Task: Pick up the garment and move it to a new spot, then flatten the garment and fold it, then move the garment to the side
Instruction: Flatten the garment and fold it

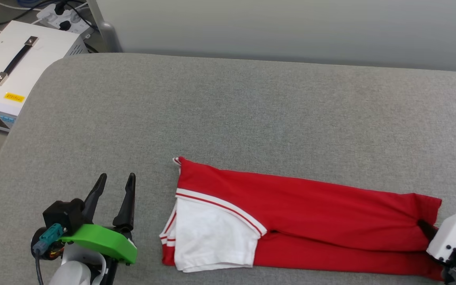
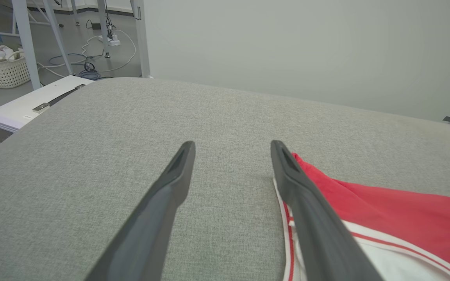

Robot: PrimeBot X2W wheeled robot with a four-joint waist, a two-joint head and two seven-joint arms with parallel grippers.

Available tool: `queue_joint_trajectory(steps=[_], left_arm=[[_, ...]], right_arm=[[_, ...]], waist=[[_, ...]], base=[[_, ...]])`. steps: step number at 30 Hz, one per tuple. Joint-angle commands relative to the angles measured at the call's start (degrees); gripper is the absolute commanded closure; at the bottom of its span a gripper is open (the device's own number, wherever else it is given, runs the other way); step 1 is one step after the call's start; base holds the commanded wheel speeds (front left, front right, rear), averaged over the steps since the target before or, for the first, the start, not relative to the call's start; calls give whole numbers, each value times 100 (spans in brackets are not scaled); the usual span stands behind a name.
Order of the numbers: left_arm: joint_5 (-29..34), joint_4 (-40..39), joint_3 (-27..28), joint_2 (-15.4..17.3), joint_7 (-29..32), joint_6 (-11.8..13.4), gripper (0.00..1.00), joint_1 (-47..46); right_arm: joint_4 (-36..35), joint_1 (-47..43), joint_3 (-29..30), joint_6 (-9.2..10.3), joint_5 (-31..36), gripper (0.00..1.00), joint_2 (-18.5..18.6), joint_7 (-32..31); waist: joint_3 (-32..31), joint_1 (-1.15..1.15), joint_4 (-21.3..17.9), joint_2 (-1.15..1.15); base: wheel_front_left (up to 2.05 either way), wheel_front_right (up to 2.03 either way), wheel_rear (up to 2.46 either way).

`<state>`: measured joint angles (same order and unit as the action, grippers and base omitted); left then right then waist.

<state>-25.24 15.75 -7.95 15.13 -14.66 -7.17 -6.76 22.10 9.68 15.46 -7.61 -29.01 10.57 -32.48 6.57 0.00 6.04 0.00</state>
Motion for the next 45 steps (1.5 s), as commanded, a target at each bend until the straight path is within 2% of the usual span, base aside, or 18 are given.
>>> queue_joint_trajectory(steps=[1, 7, 12, 18, 30, 36, 45], left_arm=[[56, 5, 31, -24, -34, -25, 0, 125], [80, -12, 54, -17, -34, -29, 0, 198], [98, -27, 69, -55, -34, -30, 0, 287], [103, -22, 69, -78, -34, -31, 0, 399], [96, -53, 108, -198, -34, -31, 0, 516], [83, -48, 139, -255, -34, -31, 0, 516], [78, -18, 151, -257, -34, -32, 0, 479]], right_arm=[[40, -76, 126, 12, 92, 100, 188, 76], [-87, -113, 244, 12, 407, 100, 527, 284], [-318, -252, 248, 12, 364, 100, 473, 231], [-909, -540, 28, 12, 255, 100, 233, 88], [-2051, -865, -608, 12, -38, 100, -568, -592], [-2326, -804, -894, 12, -396, 100, -761, -807], [-1725, -700, -2023, 12, -1877, 100, -768, -26]], waist=[[-32, 0, -14, 0], [-173, 0, -67, 0], [-349, 0, -102, 0], [-566, 0, -144, 0], [-676, 0, -133, 0], [-652, 0, -49, 0], [-634, 0, 172, 0]], base=[[0, 0, 0], [0, 0, 0], [0, 0, 0], [0, 0, 0], [0, 0, 0], [0, 0, 0], [0, 0, 0]])
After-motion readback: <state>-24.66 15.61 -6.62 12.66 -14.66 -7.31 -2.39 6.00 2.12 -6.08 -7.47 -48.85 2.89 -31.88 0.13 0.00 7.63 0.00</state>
